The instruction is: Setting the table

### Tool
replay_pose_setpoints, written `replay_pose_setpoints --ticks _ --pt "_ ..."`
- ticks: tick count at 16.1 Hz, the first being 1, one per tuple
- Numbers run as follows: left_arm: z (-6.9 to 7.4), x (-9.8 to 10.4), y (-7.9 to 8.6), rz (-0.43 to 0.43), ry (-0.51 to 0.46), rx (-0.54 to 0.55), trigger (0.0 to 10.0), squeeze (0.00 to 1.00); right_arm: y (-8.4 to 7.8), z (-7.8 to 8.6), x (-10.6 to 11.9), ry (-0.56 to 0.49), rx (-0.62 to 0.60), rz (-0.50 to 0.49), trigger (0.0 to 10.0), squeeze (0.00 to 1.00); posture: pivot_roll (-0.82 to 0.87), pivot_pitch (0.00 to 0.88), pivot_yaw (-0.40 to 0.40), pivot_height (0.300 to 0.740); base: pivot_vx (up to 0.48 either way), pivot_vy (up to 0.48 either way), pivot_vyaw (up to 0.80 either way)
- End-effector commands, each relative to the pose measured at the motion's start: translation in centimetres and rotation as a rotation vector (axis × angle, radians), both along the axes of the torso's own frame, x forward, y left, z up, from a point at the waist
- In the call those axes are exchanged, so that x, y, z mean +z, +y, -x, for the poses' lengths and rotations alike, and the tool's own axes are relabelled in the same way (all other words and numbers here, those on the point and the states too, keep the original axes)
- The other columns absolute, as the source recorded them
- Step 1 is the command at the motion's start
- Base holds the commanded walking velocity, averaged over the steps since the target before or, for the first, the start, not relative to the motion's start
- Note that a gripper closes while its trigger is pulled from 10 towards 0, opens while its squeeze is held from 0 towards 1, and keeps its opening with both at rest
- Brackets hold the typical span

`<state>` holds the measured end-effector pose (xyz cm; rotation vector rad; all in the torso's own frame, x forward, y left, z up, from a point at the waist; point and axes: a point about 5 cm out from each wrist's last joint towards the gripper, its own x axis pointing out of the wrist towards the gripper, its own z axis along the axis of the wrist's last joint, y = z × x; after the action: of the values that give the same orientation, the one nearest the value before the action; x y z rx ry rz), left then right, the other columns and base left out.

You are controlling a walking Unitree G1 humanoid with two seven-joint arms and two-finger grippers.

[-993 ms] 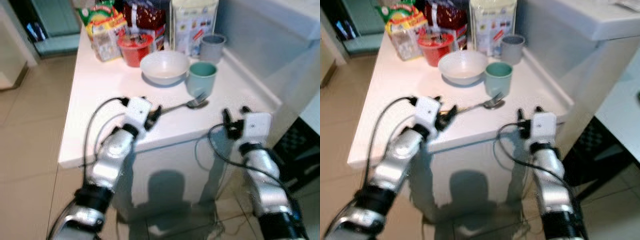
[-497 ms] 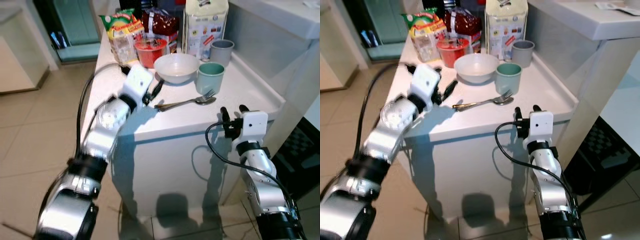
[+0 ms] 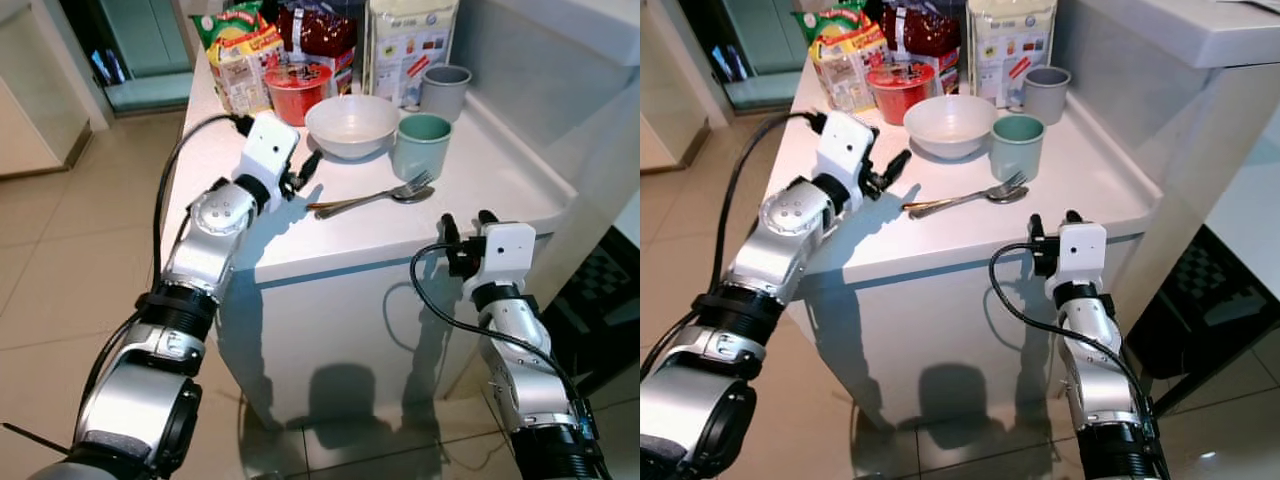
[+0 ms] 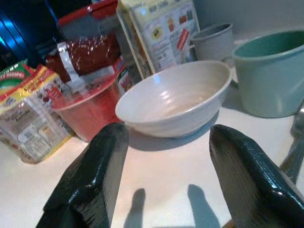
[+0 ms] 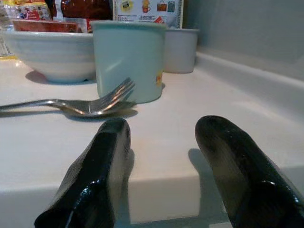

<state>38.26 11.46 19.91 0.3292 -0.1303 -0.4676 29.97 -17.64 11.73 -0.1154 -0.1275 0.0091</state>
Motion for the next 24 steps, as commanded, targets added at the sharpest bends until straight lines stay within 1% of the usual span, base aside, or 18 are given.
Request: replay_pose_setpoints --ticks 1,3,6,8,13,14,15,16,17,20,22,24 --pt "-0.2 0.8 0.4 0.015 -0.027 0.02 10.0 0.0 -0.2 0.0 0.2 -0.001 -0.002 0.0 10.0 0.0 -0.04 0.0 0.094 0.74 0.48 0.0 0.0" --pt "-0.1 0.7 0.1 0.011 -0.031 0.015 10.0 0.0 -0.2 0.0 0.0 0.004 -0.002 0.004 10.0 0.0 -0.04 0.0 0.093 0.74 0.48 0.0 0.0" --pt "0.2 0.2 -0.7 -0.019 -0.035 -0.014 10.0 0.0 -0.2 0.0 -0.2 0.014 0.001 0.007 10.0 0.0 -0.03 0.0 0.087 0.74 0.48 0.0 0.0" --pt "0.2 0.3 -0.8 -0.02 -0.045 -0.018 10.0 0.0 -0.2 0.0 -0.2 0.014 0.003 0.007 10.0 0.0 -0.03 0.0 0.087 0.74 0.48 0.0 0.0" --pt "0.1 0.8 -0.7 -0.059 -0.07 -0.026 10.0 0.0 0.0 -0.1 -0.1 0.01 0.01 0.001 10.0 0.0 -0.03 0.0 0.084 0.74 0.0 0.0 0.0" --pt "0.0 0.8 -0.7 -0.06 -0.07 -0.027 10.0 0.0 0.2 -0.1 0.3 -0.008 0.02 0.001 10.0 0.0 -0.03 0.0 0.086 0.74 0.0 0.0 0.0" --pt "0.0 0.8 -0.6 -0.062 -0.071 -0.027 10.0 0.0 0.3 -0.3 1.6 -0.062 0.025 0.012 10.0 0.0 -0.03 0.0 0.086 0.74 0.0 0.0 0.0" --pt "-0.1 0.8 -0.5 -0.068 -0.067 -0.025 10.0 0.0 0.3 -0.6 4.0 -0.152 0.026 0.035 10.0 0.0 -0.03 0.0 0.086 0.74 0.0 0.0 0.0" --pt "-0.1 0.7 -0.5 -0.071 -0.065 -0.024 10.0 0.0 0.3 -0.6 5.3 -0.184 0.025 0.028 10.0 0.0 -0.04 0.0 0.088 0.74 0.0 0.0 0.0" --pt "-0.2 0.6 -0.5 -0.074 -0.059 -0.024 10.0 0.0 0.5 -0.5 5.9 -0.189 0.035 0.022 10.0 0.0 -0.04 0.0 0.09 0.74 0.0 0.0 0.0" --pt "-0.6 0.6 -0.3 -0.105 -0.047 -0.025 10.0 0.0 0.2 -0.6 6.6 -0.185 0.017 -0.023 10.0 0.0 -0.04 0.0 0.097 0.74 0.0 0.0 0.0" --pt "-0.9 0.9 -0.3 -0.128 -0.044 -0.035 10.0 0.0 0.1 -0.8 6.7 -0.184 0.007 -0.025 10.0 0.0 -0.04 0.0 0.1 0.74 0.184 0.0 0.0"
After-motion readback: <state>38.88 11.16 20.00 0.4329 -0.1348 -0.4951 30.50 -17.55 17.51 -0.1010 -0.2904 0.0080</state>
